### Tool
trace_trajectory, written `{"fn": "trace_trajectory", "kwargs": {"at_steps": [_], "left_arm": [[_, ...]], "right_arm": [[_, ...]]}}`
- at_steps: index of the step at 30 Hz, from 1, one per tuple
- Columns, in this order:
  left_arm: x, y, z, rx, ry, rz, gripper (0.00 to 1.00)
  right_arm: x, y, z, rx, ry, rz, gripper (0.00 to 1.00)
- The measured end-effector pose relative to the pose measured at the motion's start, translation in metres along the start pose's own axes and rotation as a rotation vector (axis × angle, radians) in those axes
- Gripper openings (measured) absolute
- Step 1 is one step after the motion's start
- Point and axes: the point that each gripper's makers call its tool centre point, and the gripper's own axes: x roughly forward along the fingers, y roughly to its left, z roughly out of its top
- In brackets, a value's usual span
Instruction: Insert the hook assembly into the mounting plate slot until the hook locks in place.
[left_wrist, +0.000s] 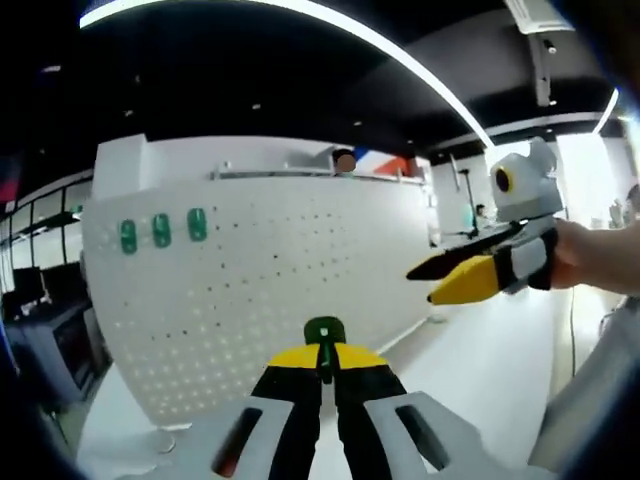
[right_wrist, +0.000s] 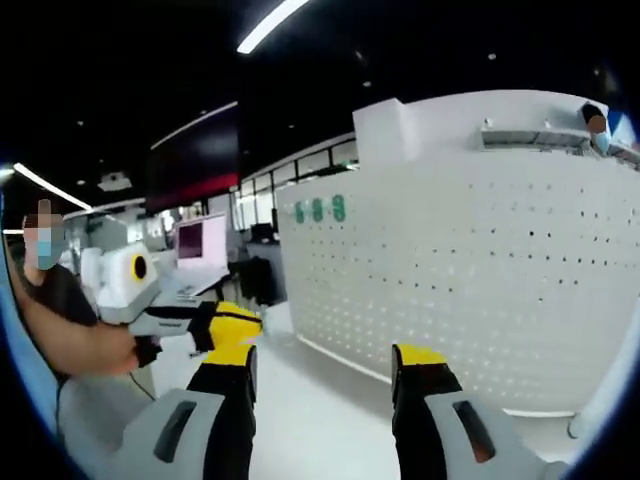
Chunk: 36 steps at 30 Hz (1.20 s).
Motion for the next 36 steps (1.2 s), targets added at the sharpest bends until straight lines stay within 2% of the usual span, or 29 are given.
{"fn": "trace_trajectory", "kwargs": {"at_steps": [10,15,22,31,36], "left_arm": [[0.02,0.027,0.032,-0.012,-0.054,0.09,0.03],[0.038,0.039,0.052,-0.021,-0.096,0.12,0.03],[0.061,0.049,0.075,0.004,-0.129,0.158,0.03],[0.082,0.064,0.096,0.008,-0.172,0.225,0.03],[0.09,0.07,0.1,0.003,-0.18,0.258,0.03]], "right_arm": [[-0.003,-0.008,0.002,0.002,-0.006,-0.018,0.55],[-0.001,-0.013,0.001,-0.008,0.002,-0.022,0.55],[0.0,-0.022,0.006,-0.001,-0.01,-0.033,0.55],[-0.004,-0.028,0.001,0.01,0.0,-0.045,0.55],[-0.007,-0.033,0.002,0.015,-0.005,-0.055,0.55]]}}
